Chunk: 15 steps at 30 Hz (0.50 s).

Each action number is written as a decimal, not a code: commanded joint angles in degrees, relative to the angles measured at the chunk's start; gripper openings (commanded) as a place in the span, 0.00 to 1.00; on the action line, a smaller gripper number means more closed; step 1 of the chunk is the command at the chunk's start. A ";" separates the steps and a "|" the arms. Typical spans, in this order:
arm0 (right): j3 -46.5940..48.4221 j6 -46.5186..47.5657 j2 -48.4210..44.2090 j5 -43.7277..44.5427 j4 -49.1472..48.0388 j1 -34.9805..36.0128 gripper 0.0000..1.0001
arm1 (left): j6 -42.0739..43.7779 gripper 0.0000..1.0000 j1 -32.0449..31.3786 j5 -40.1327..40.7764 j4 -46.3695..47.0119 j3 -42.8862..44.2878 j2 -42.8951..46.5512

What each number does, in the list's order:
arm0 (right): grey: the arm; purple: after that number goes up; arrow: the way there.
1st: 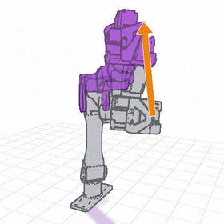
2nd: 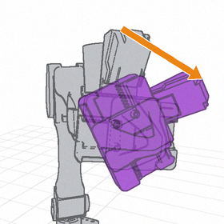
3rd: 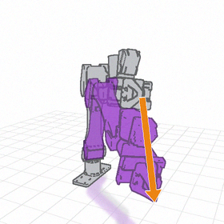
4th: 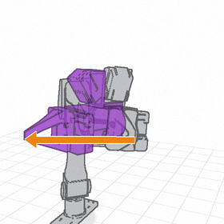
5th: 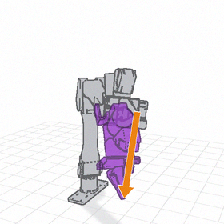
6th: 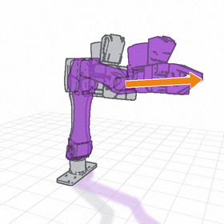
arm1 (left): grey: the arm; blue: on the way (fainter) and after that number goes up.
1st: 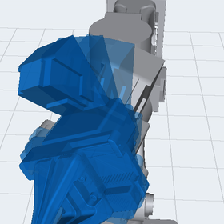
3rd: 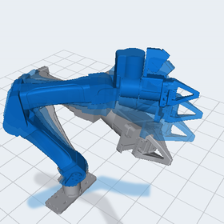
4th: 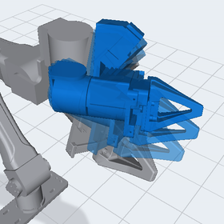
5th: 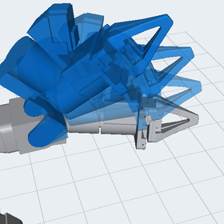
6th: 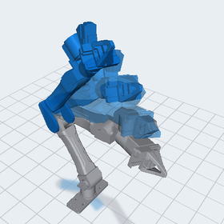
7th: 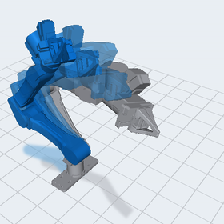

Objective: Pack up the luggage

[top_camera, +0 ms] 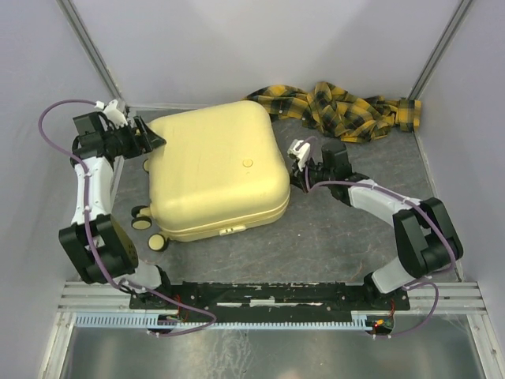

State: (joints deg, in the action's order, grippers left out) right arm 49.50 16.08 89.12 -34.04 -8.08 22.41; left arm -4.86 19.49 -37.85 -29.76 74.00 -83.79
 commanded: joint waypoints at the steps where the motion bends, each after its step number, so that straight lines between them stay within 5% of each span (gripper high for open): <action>1: -1.97 -3.13 -5.53 -5.69 -5.33 5.93 0.02 | 2.33 0.85 -4.19 -14.82 0.82 1.87 -7.38; 9: -7.85 -4.75 -15.02 -1.24 -2.39 9.42 0.02 | 23.54 0.79 -18.56 -15.28 -15.80 7.83 -14.10; 15: -14.53 -7.40 -23.41 7.28 -0.80 13.61 0.02 | 41.37 0.75 -20.65 -17.46 -34.61 12.92 -15.13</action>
State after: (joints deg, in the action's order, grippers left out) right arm 35.92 11.29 71.44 -30.33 -1.91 32.73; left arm 22.96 3.97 -42.52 -30.39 87.64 -94.89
